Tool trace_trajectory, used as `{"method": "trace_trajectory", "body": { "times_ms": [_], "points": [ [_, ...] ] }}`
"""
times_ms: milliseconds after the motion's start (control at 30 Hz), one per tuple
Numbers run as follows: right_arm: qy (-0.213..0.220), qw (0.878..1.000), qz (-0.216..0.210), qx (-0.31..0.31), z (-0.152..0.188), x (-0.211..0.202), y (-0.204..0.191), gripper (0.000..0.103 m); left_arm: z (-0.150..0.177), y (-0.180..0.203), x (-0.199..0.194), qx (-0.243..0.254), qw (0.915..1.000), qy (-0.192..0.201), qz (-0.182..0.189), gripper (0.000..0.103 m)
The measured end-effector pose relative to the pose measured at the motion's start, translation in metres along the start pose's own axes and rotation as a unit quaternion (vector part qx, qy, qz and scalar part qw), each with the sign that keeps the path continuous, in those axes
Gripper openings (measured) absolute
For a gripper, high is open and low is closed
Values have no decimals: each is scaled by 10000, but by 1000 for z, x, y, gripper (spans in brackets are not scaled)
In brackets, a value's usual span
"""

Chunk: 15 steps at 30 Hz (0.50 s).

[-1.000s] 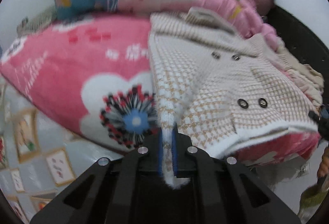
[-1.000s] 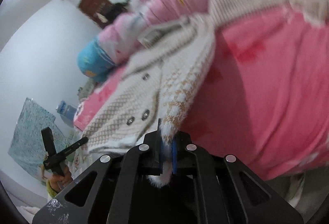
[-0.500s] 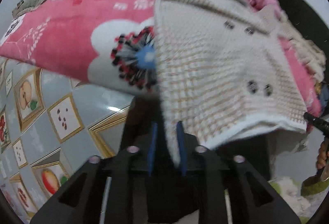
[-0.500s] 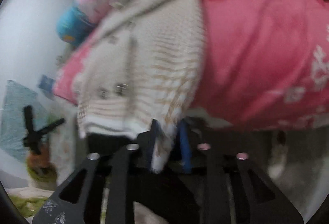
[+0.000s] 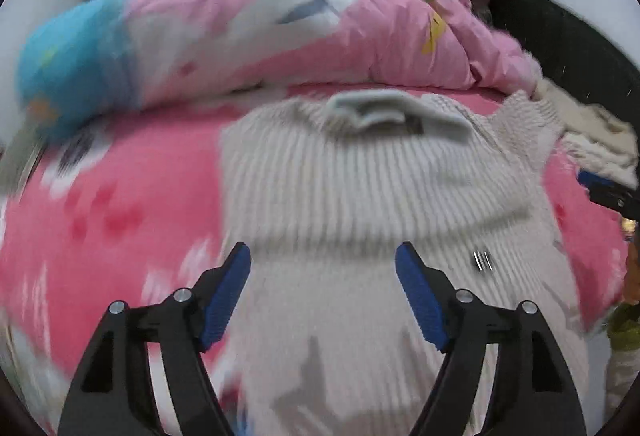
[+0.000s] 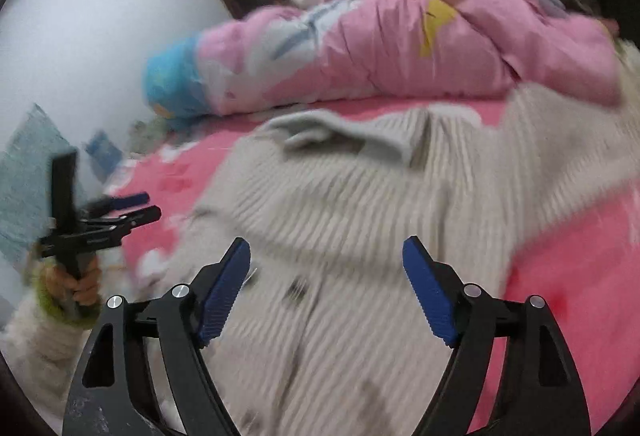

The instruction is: Fold large clothes

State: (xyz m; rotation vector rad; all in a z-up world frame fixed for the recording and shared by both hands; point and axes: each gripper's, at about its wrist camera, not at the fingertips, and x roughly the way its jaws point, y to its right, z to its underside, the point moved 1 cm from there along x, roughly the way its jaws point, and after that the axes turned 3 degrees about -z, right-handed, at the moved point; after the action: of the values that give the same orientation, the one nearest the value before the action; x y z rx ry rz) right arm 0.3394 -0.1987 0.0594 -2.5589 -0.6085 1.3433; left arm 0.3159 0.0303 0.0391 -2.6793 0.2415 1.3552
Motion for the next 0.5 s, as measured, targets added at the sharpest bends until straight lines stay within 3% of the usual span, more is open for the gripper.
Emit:
{"method": "trace_trajectory", "body": {
  "times_ms": [67,167,200,233,267,300,333,400,467,500],
  "points": [
    [-294,9987,423,21,-35,61,17,76,-30,14,48,268,9992,-130,-273,74],
    [-862,9933,733,233,-56,120,51,69,-69,34,127,767,9941,-545,-546,74],
    [-1200,9895,746,309,-61,141,64,44,-76,37,143,869,9921,-644,-638,74],
    [-1512,9856,631,409,-66,158,74,11,-84,38,159,940,9902,-711,-754,61],
    [-1640,9833,567,543,-75,167,82,7,-91,37,165,965,9898,-701,-775,51],
    [-1542,9852,425,622,-83,165,86,6,-102,34,170,967,9904,-619,-775,38],
    [-1306,9894,182,609,-99,160,88,6,-114,29,171,887,9923,-463,-736,35],
    [-813,9947,-107,628,-133,150,93,6,-140,16,171,655,9954,-82,-690,31],
    [-476,9947,-305,860,-159,154,105,6,-161,4,178,412,9957,155,-814,31],
    [-400,9935,-359,1004,-167,160,111,7,-172,-5,186,127,9972,215,-705,31]
  ]
}}
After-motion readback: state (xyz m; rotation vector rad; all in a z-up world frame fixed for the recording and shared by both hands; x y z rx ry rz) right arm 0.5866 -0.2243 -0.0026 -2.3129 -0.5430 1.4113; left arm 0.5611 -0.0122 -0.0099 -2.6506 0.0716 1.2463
